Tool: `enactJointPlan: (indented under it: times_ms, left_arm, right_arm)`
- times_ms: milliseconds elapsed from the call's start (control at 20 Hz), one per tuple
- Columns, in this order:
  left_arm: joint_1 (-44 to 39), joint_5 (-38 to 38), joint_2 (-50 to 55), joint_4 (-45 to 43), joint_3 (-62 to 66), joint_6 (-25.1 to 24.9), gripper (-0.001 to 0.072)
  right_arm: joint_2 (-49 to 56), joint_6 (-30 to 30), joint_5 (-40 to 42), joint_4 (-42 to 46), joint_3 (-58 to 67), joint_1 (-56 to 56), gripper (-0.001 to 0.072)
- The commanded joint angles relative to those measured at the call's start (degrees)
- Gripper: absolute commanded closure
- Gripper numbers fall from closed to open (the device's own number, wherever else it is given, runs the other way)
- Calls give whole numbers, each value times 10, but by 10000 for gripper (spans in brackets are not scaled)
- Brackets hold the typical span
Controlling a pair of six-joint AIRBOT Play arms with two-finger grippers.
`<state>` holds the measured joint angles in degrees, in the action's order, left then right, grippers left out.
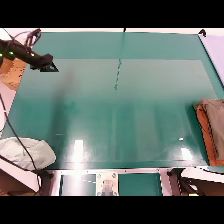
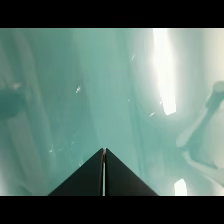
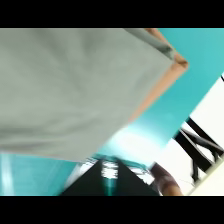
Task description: Fold the shirts.
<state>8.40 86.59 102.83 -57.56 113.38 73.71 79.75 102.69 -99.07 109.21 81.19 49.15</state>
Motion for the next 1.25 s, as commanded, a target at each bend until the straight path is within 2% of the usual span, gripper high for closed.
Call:
enactJointPlan:
  times_ms: [0, 200, 350, 500, 650, 800, 1200]
  left_arm:
    - [0, -18, -46, 7, 0, 2, 686]
    - [-2, 30, -101, 3, -50, 34, 687]
    - [-19, 19, -190, -45, -200, 39, 687]
    - [-39, -37, -328, -68, -417, 45, 687]
    - [-38, -76, -431, -91, -563, 59, 686]
    - [-38, -69, -462, -127, -600, 70, 685]
    - [-38, -73, -462, -128, -600, 73, 684]
  right_arm:
    - [0, 13, 47, -101, 31, -54, 689]
    - [-31, -9, 139, -283, -23, -182, 691]
    - [-98, -24, 203, -313, -153, -304, 691]
    - [-184, -24, 250, -336, -304, -413, 690]
    - [-240, -24, 299, -388, -380, -473, 690]
    - [-255, -24, 314, -391, -386, -507, 689]
    - [-254, -24, 312, -394, -386, -513, 689]
